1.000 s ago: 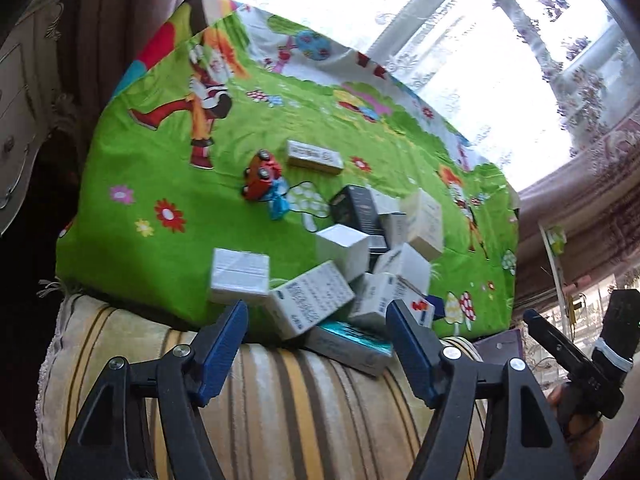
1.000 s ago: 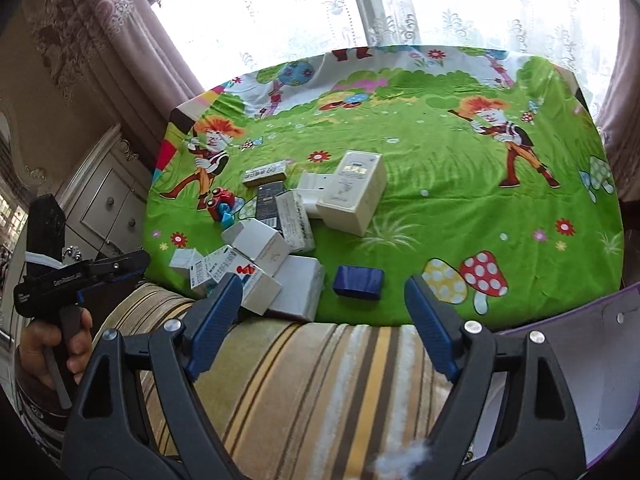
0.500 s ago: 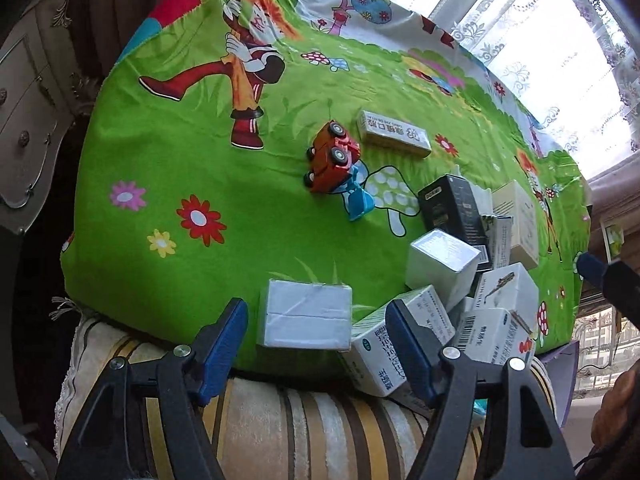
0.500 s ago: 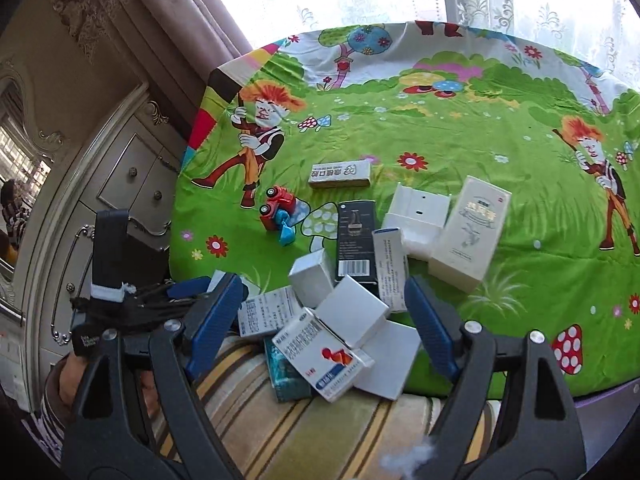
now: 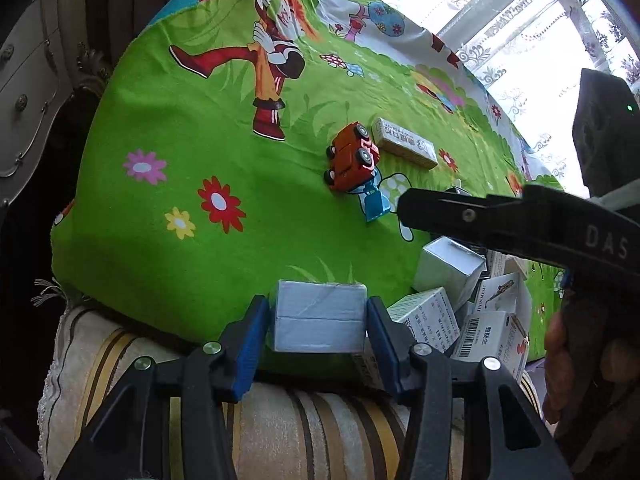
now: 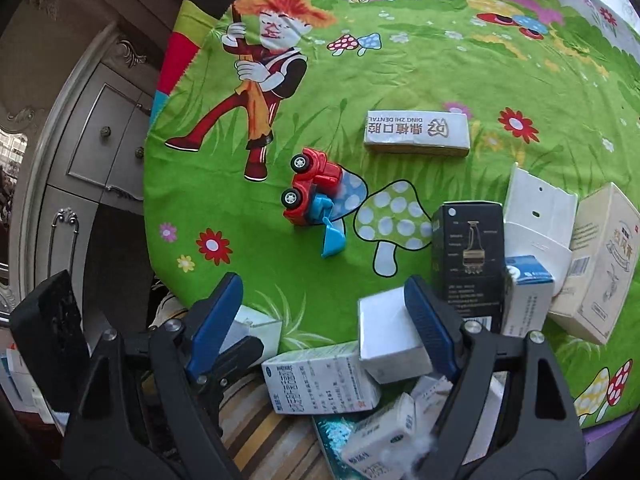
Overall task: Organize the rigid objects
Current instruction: 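Grasp a plain white box at the pile edge with the left tool, then grasp the red toy car by its blue base with the right tool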
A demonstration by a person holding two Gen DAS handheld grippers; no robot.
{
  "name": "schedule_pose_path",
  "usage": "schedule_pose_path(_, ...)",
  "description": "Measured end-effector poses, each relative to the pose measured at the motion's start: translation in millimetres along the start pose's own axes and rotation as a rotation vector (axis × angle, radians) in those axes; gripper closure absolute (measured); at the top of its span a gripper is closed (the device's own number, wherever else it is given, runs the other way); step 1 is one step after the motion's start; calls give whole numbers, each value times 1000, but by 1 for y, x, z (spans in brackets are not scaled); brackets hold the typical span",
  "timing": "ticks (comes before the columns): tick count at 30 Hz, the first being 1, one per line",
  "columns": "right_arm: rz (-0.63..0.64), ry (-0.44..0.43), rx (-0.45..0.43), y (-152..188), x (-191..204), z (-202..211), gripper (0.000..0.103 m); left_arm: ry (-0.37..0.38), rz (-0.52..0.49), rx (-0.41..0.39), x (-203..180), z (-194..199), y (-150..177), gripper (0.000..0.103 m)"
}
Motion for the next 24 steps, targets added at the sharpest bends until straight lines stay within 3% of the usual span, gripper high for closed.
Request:
schedule_pose_path(2, 9, 17, 12, -2, 5, -7, 20, 8, 6, -2, 1, 0, 1, 53)
schedule_pose_path(7, 66, 47, 46, -6, 15, -23, 45, 20, 14, -10, 2, 0, 1, 53)
schedule_pose_path(9, 68, 58, 63, -7, 14, -31, 50, 24, 16, -12, 2, 0, 2, 53)
schedule_pose_path(15, 75, 101, 42, -16, 7, -44, 54, 30, 20, -15, 3, -1, 2, 53)
schedule_pose_path(18, 118, 141, 24, -19, 9, -47, 83, 30, 19, -15, 3, -1, 2, 52)
schedule_pose_path(19, 110, 131, 24, -23, 11, -50, 87, 31, 20, -16, 3, -1, 2, 52)
schedule_pose_path(24, 147, 157, -21, -24, 7, -33, 87, 41, 27, -19, 4, -2, 3, 52)
Point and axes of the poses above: each gripper's, at about its wrist camera, not at the fingertips, and z roughly against the way its jaws point, x to its left, y to its underside, the point moved 5 cm from there along -z, roughly the way its jaws point, and after that the axes turned 8 degrees about -z, right-handed, at the moved point
